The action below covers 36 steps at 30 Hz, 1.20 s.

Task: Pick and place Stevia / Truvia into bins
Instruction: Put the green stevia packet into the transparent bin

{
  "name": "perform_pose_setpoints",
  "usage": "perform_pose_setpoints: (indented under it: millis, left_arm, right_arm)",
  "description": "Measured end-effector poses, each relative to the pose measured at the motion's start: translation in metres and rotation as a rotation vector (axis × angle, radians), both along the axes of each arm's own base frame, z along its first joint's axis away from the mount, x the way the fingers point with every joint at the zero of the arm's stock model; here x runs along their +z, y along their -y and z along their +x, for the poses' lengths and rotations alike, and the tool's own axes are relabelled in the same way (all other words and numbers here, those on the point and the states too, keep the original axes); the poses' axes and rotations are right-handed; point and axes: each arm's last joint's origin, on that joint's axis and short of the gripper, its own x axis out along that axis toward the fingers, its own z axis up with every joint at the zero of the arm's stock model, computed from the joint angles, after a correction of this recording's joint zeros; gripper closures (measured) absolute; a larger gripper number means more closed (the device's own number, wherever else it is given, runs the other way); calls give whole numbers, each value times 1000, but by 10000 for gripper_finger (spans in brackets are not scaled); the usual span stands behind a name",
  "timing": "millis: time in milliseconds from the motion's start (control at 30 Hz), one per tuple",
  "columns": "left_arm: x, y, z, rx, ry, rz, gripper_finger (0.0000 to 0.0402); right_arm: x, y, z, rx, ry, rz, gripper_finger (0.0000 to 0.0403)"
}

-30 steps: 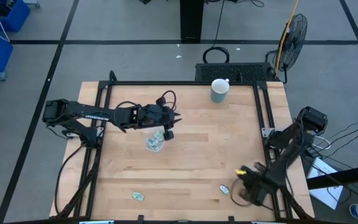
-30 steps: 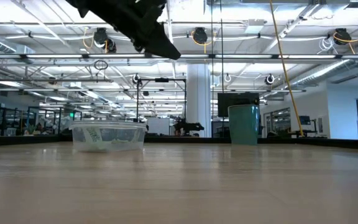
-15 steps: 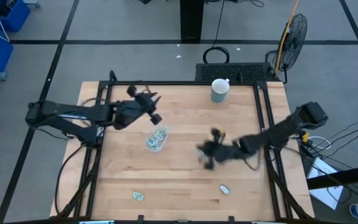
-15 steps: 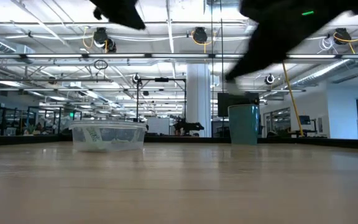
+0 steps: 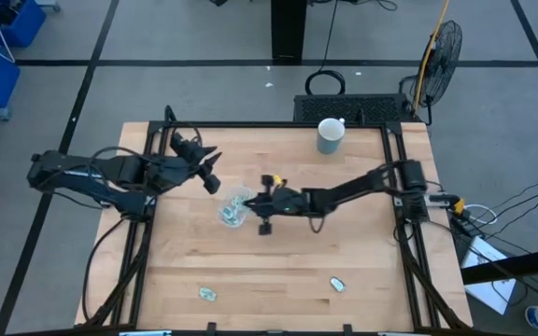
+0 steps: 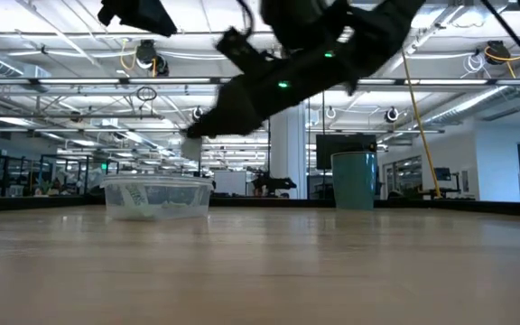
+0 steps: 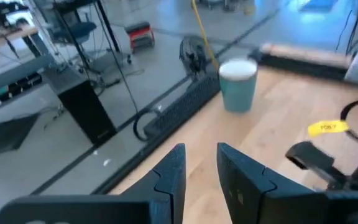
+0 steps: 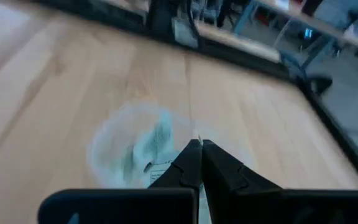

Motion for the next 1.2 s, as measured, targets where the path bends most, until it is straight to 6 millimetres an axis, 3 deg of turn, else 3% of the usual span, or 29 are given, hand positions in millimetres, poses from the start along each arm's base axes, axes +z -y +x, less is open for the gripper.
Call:
perform_pose_setpoints:
  millis: [133, 267, 467, 667, 800, 1033, 1200]
  left_arm:
    - [-6, 2, 3, -17, -31, -25, 305]
    - [-8, 3, 5, -29, -48, -29, 305]
    - [-8, 5, 5, -57, -45, -44, 305]
    - [-10, 11, 4, -90, -50, -61, 305]
    - [-13, 18, 4, -199, -87, -120, 305]
    - [-29, 52, -3, -649, -250, -472, 305]
    - [-69, 96, -6, -790, -401, -783, 305]
  right_arm:
    - [1, 6, 26, -9, 35, -6, 403]
    - [-8, 12, 38, -23, 32, -4, 402]
    - [-30, 17, 41, -15, -6, 9, 385]
    - [-26, 14, 41, -8, 6, 12, 337]
    - [-19, 6, 39, 2, 13, 30, 303]
    - [3, -18, 23, 63, -115, -7, 278]
    - [30, -29, 3, 49, -210, 22, 285]
